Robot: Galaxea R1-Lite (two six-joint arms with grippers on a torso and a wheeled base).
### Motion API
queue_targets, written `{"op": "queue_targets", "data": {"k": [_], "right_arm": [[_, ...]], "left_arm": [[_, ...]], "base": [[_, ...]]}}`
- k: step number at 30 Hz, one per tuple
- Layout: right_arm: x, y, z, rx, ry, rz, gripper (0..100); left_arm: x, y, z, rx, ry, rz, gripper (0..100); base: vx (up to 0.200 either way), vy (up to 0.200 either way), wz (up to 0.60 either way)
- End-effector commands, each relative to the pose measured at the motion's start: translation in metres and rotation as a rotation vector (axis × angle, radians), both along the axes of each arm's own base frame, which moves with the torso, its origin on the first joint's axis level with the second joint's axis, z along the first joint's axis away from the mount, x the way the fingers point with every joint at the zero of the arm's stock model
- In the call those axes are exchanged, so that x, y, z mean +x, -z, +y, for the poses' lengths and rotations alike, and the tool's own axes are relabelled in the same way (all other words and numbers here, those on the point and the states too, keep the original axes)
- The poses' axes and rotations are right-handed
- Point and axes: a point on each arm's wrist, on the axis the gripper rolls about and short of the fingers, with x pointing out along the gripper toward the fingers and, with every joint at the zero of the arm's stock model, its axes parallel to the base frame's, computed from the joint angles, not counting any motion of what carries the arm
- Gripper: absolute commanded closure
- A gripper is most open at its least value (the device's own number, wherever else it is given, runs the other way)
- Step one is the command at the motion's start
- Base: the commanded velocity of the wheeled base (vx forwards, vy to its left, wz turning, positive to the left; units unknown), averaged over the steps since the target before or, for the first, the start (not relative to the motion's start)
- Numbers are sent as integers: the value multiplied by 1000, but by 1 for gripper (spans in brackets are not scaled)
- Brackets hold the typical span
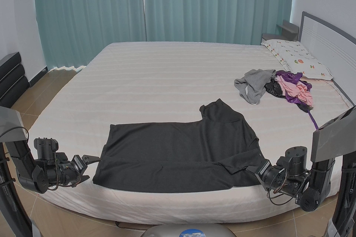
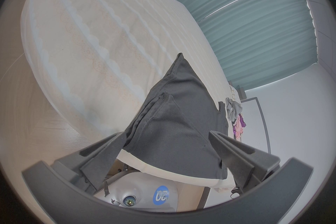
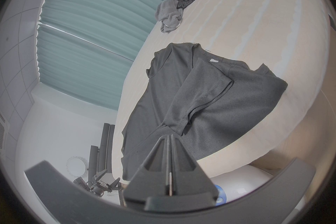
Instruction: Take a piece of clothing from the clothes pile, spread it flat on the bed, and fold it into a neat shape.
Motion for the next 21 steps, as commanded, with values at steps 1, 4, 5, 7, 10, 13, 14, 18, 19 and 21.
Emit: {"op": "queue_targets", "data": {"k": [1,4,5,7,10,13,14,18,19,21], "right_arm": [[7,6,2,4,-1,-6,0],[16,17,5,-8,-7,-3,0],[16,18,5,-10,-8,-2,0],[23,26,8,-18,-12,-1,0],[32,28,8,-13,-2,-16,0],[43,28,7,-9,15,-29,0],[47,28,7,-6,21,-32,0],[58,28,9,6,30,-59,0],[58,28,9,6,30,-59,0],[60,30,10,4,33,-61,0]], "left_arm": [[0,0,0,-1,0,2,0],[0,0,0,-1,0,2,0],[0,0,0,-1,0,2,0],[0,0,0,-1,0,2,0],[0,1,0,-1,0,3,0],[0,1,0,0,-2,2,0],[0,1,0,-1,0,2,0],[0,1,0,0,0,1,0],[0,1,0,0,0,1,0],[0,1,0,0,0,1,0]], "base": [[0,0,0],[0,0,0],[0,0,0],[0,0,0],[0,0,0],[0,0,0],[0,0,0],[0,0,0],[0,0,0],[0,0,0]]}}
